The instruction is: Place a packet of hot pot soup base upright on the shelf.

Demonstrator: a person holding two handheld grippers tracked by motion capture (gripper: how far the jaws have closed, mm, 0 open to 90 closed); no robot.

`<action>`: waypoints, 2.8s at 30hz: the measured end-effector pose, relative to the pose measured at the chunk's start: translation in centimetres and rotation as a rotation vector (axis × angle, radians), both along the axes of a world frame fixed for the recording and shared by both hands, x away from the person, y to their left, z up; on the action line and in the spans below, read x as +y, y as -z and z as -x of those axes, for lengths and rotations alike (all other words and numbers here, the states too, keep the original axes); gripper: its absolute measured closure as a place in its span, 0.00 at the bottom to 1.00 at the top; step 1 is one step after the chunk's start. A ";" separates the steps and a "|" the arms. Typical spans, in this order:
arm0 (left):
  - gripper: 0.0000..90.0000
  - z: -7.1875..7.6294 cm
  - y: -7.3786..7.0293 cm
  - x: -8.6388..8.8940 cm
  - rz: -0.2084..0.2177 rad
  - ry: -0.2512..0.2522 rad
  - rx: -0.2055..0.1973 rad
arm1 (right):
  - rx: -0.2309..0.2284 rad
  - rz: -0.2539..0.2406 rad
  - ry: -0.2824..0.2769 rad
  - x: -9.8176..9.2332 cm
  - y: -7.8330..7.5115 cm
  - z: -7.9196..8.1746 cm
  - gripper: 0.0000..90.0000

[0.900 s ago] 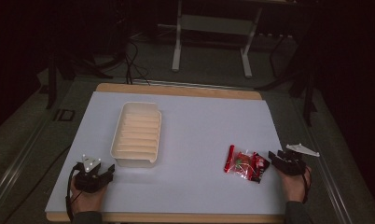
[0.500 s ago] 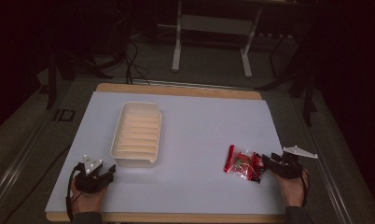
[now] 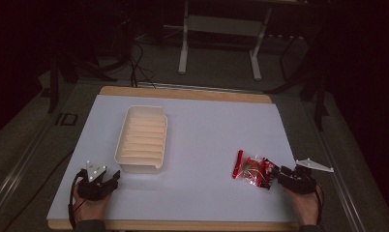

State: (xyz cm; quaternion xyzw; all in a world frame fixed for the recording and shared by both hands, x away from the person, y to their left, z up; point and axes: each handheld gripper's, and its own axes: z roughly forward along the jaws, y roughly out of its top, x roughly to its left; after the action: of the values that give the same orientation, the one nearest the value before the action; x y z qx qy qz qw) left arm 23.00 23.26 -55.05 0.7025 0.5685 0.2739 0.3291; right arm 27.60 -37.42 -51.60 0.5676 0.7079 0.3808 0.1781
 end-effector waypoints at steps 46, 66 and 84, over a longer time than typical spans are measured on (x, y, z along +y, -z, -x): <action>0.49 0.2 0.0 -0.1 -0.013 -0.018 -0.016 | 0.176 -0.112 0.004 2.0 1.9 -2.3 0.49; 0.49 0.2 -0.1 -0.1 -0.012 -0.015 -0.021 | 0.153 -0.157 -0.032 2.7 0.9 -3.4 0.96; 0.51 0.2 -0.1 -0.1 -0.015 -0.006 -0.020 | 0.071 -0.131 -0.083 4.1 -1.6 -3.9 0.98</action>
State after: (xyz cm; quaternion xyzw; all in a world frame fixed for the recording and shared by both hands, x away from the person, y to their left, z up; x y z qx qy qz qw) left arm 22.78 23.11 -54.98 0.7005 0.5652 0.2861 0.3287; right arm 31.46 -33.28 -50.03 0.5613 0.7102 0.4131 0.0996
